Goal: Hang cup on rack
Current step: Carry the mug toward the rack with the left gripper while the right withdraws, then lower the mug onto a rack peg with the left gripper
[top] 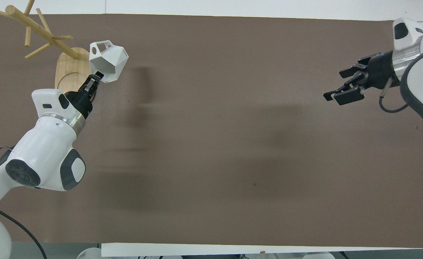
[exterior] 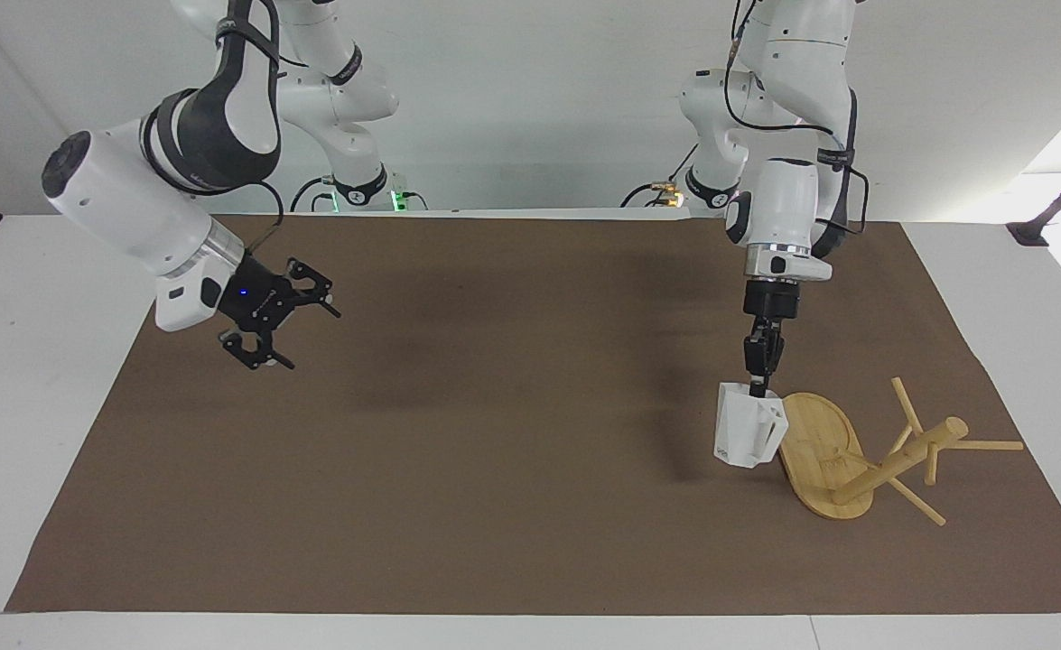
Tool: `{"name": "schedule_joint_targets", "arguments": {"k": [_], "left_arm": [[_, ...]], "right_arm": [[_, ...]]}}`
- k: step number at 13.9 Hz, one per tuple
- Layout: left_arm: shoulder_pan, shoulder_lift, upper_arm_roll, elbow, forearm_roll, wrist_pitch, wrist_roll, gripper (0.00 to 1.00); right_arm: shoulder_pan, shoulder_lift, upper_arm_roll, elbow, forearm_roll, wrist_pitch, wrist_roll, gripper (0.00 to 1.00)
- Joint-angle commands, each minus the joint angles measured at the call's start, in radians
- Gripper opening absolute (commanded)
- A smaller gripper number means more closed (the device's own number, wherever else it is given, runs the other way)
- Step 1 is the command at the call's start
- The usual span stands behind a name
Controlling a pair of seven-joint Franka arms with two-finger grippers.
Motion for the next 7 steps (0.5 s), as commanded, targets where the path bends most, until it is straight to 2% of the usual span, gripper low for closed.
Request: {"name": "schedule_joint_targets", "arguments": {"k": [1,3,4,5,7], "left_arm": [[0.048,0.034,-0.011,0.046,0.012,0.024,0.005,0.0],[0.059,0.051,-0.011,0.074,0.012,0.023,0.005,0.0],[0.062,0.053,-0.011,0.087,0.012,0.018,0.002,0.0],[0.08,0.059,-0.011,0.098,0.012,0.014,0.002,0.0],[0.085,0.091,-0.012,0.113,0.012,0.015,0.002,0.0]], "right_arm": [[-0.017,-0.048,0.01,0.1,-0.204,-0.174,0.282,1.0],[-0.011,-0.052,0.01,0.197,-0.292,-0.364,0.474,1.0],[-0.006,-0.083,0.013,0.2,-0.35,-0.426,0.549,1.0],[-0.006,-0.11,0.019,0.191,-0.4,-0.434,0.593,1.0],[-0.015,-0.116,0.018,0.173,-0.419,-0.437,0.628,1.0]]}}
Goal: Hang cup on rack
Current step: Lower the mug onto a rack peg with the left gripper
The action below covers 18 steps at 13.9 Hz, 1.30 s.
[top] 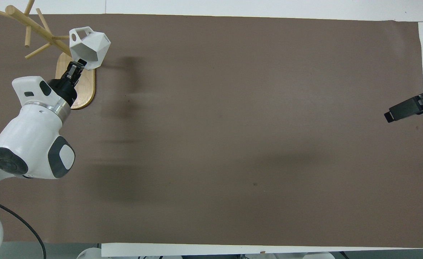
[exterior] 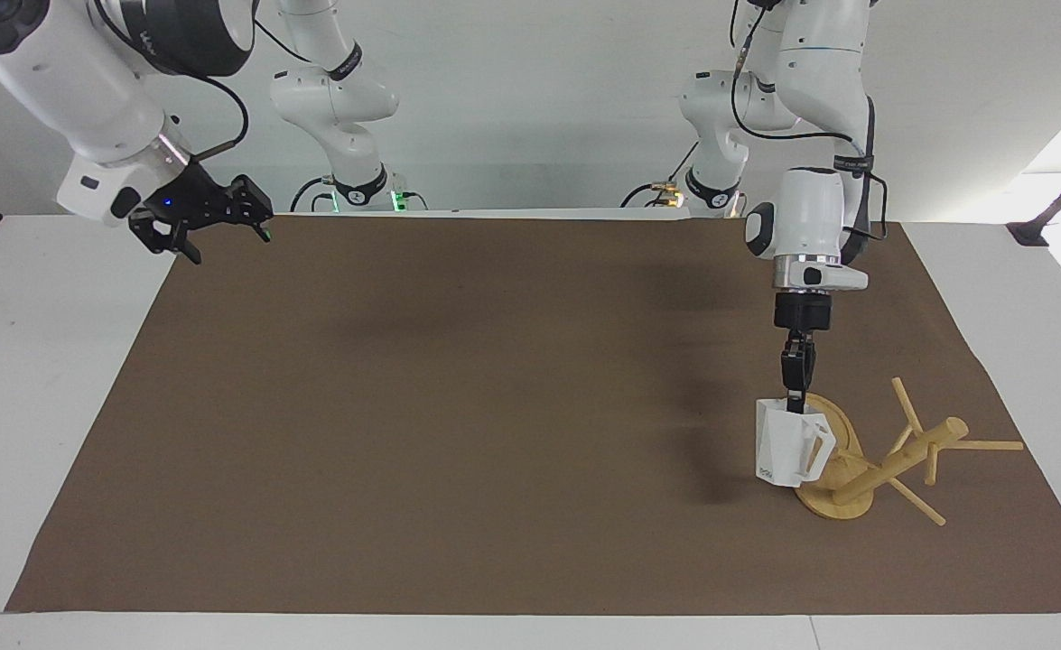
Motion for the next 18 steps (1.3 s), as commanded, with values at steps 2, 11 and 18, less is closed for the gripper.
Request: {"name": "schedule_joint_targets", "arguments": {"k": [2,11,18], "left_arm": [[0.044,0.043,-0.013,0.03,0.01,0.015,0.0,0.0],[0.101,0.04,-0.019,0.0,0.004,-0.004,-0.09,0.0],[0.133,0.075,-0.014,0.094,0.001,-0.275,-0.092,0.71]], "right_arm": [[-0.014,-0.011,-0.001,-0.032,-0.033,-0.006,0.086,1.0],[-0.107,-0.025,0.101,-0.036,-0.025,0.028,0.215,1.0],[-0.106,-0.027,0.103,-0.042,-0.024,0.017,0.22,1.0]]}}
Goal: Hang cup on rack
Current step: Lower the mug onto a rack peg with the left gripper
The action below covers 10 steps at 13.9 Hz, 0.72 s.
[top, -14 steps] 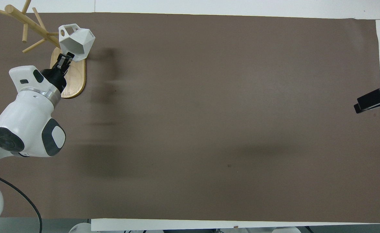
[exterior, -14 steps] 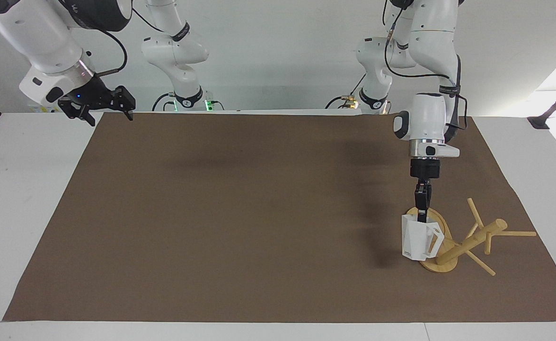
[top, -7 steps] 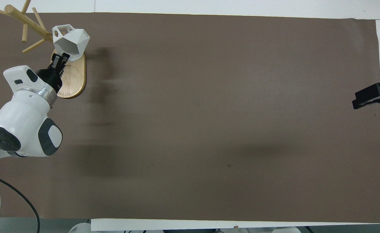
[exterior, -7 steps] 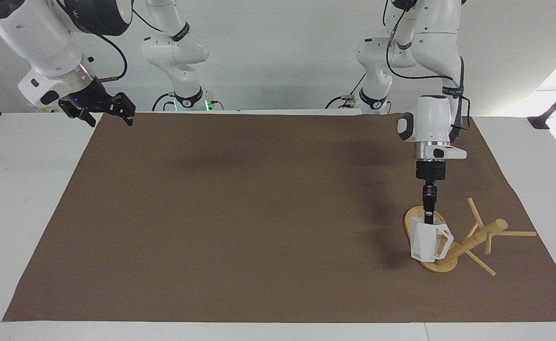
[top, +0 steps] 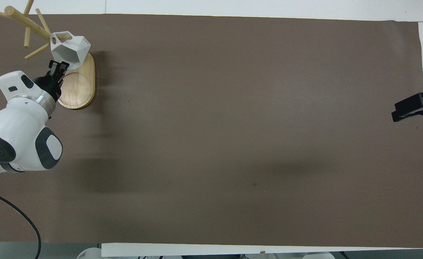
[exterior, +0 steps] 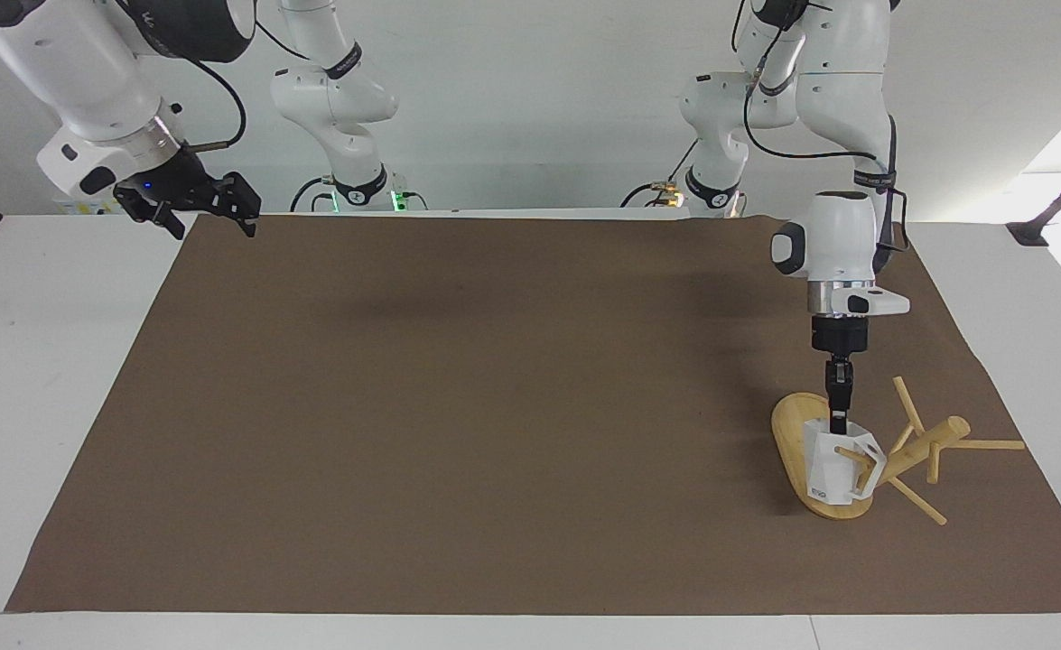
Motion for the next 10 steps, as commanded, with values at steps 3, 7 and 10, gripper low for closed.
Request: {"name": "schedule_joint_targets", "arguments": {"k": [3,7,10], "left_arm": [[0.015,-0.048,-0.003,0.053,-0.002,-0.296,-0.022,1.0],[-0.009,-0.191,-0.002,0.06,-0.002,-0.731,-0.012,1.0],[-0.009,-0.295,-0.003,0.079,0.009,-1.004,0.027,1.0]], "right_arm": [[-0.014,-0.013,0.013,-0.016,-0.005,-0.001,0.018,1.0],[-0.019,-0.016,0.013,-0.045,-0.005,0.005,0.017,1.0],[-0.022,-0.015,0.013,-0.044,-0.005,0.005,0.014,1.0]]}}
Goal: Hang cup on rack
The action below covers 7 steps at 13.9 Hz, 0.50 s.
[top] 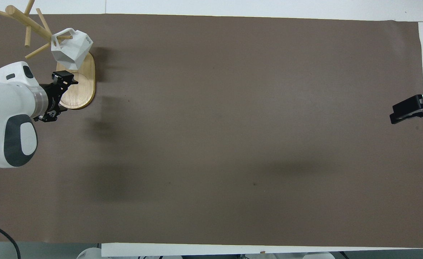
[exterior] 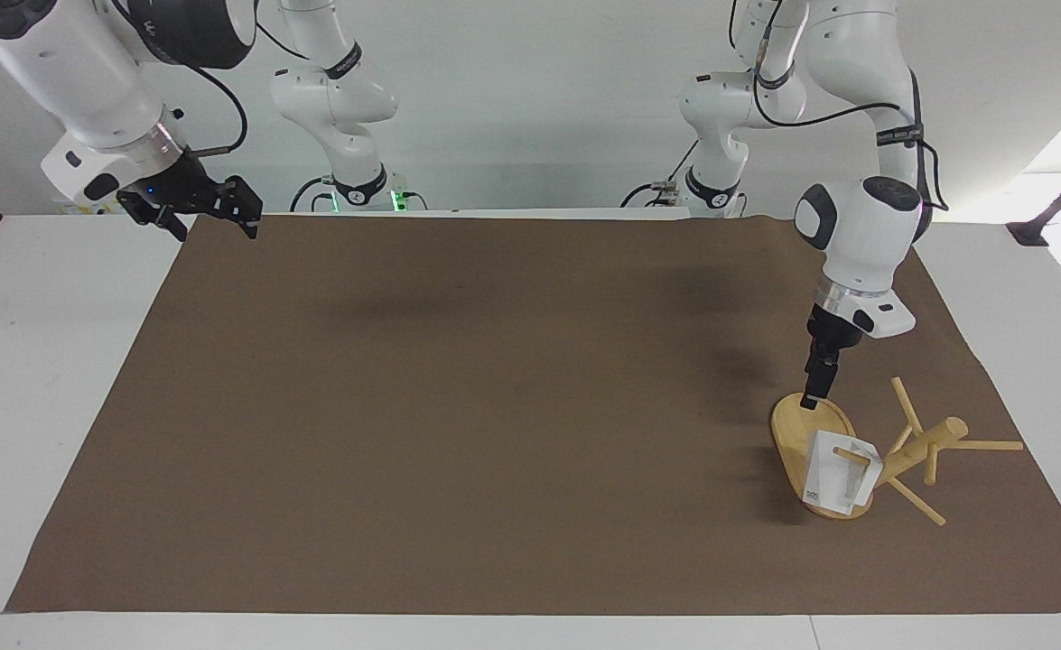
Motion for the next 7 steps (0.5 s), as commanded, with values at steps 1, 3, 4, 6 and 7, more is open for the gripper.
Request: {"name": "schedule_joint_targets", "arguments": {"k": [1,3,4,6,7], "left_arm": [[-0.004,-0.117,0.007,0.011,0.007,-0.209,0.059,1.0],[0.009,-0.174,0.009,0.069,0.009,-0.372,0.147,1.0],[0.022,-0.174,0.01,0.118,0.009,-0.453,0.202,1.0],[0.066,-0.168,0.01,0.211,0.009,-0.558,0.343,1.0],[0.075,-0.162,0.009,0.247,0.008,-0.593,0.438,1.0]], "right_arm": [[-0.018,-0.017,0.013,-0.022,-0.005,0.006,0.014,1.0],[-0.017,-0.017,0.013,-0.022,-0.005,0.003,0.009,1.0],[-0.017,-0.017,0.013,-0.022,-0.005,0.003,0.009,1.0],[-0.017,-0.017,0.013,-0.022,-0.004,0.003,0.009,1.0],[-0.017,-0.017,0.013,-0.022,-0.004,0.003,0.009,1.0]]}}
